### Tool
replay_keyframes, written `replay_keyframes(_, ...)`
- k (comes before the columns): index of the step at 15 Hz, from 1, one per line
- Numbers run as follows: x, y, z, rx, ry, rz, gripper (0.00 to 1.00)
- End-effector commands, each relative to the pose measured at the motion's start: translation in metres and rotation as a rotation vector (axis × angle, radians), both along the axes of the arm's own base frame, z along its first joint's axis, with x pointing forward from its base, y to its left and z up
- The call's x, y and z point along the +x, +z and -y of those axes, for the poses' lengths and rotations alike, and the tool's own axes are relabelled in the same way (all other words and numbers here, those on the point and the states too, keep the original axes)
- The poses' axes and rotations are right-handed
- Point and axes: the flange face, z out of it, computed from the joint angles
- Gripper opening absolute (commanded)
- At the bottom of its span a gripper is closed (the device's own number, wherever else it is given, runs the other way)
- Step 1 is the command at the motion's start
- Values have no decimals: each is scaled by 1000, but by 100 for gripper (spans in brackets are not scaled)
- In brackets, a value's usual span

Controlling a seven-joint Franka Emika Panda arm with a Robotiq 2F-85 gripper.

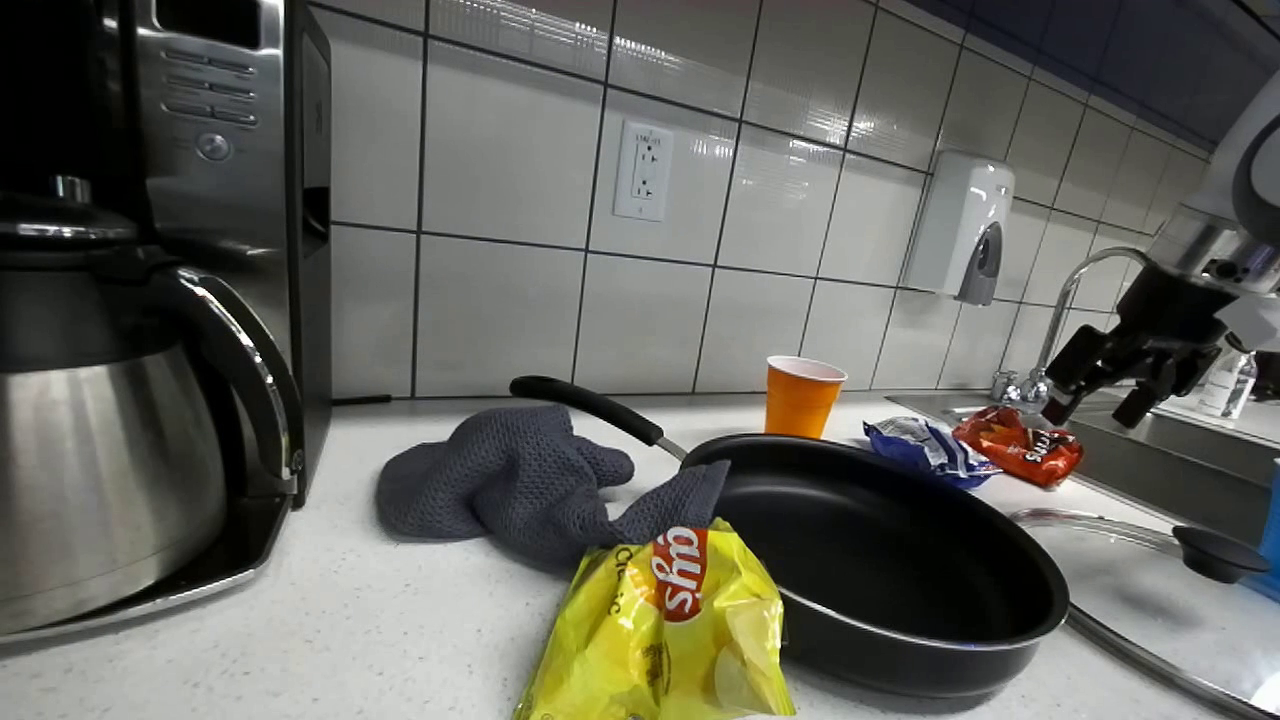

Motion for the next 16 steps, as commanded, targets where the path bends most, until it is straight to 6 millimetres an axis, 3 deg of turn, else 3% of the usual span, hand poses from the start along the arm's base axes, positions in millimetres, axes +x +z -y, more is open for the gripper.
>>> replay_keyframes(1, 1, 0, 0, 0, 0, -2, 100)
replay_keyframes(10, 1, 0, 0, 0, 0, -1, 100)
replay_keyframes(13, 4, -7, -2, -5, 73, -23, 100)
replay_keyframes(16, 12, 2, -4, 17, 173, -1, 100)
